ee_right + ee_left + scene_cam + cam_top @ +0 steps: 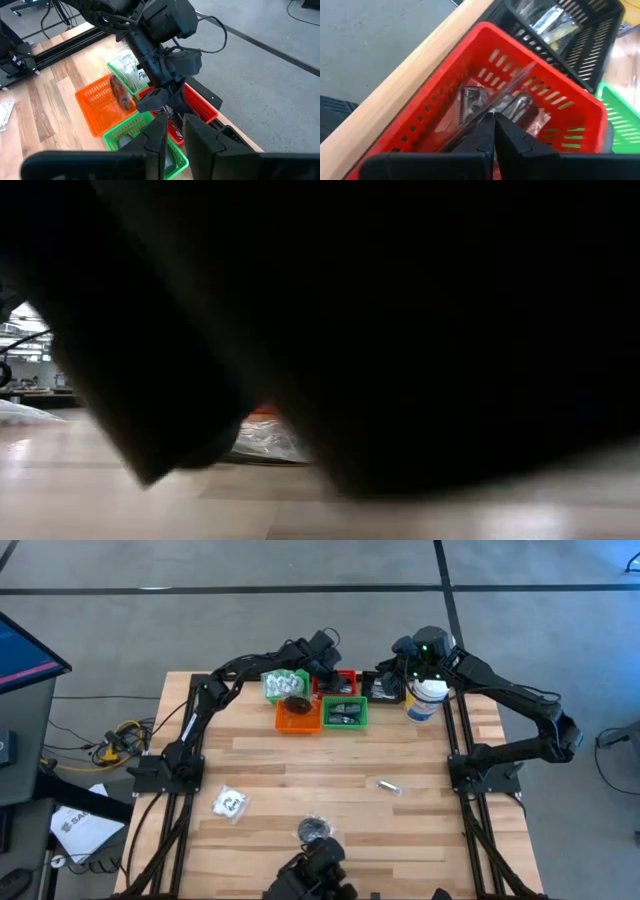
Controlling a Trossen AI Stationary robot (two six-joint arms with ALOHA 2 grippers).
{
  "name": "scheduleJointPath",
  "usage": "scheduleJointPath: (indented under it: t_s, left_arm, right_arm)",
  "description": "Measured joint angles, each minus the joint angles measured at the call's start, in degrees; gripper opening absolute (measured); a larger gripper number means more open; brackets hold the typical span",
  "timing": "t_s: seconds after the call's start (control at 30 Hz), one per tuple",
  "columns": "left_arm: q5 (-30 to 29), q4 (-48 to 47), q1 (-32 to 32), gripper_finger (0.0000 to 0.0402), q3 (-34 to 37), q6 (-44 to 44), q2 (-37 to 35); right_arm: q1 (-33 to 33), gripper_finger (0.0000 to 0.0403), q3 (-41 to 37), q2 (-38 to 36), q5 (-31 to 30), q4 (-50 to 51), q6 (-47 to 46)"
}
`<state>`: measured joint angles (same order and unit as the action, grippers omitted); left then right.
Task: Pick & Place Travel size toiletries
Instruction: Put the vanity pack into the green bin
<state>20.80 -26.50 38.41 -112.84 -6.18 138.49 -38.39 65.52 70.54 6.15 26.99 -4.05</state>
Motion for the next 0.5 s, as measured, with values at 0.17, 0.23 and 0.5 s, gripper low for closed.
scheduleJointPath:
  t_s: [0.17,0.23,0.5]
  left_arm:
    - [-2.82,0.6,0.03,0.0001,0.0,-0.33,0.03]
    - [-3.04,0.59,0.34,0.0001,0.0,-1.3,0.03]
    - [-2.4,-0.09,1.43,0.0001,0.13,-3.24,-0.19]
  right_arm:
    - [0.0,0.0055,0.0,0.0,0.01,0.15,0.0]
    - [-0.02,0.0055,0.0,0.0,0.0,0.19,0.0]
    - [-0.02,0.0055,0.0,0.0,0.0,-0.04,0.0]
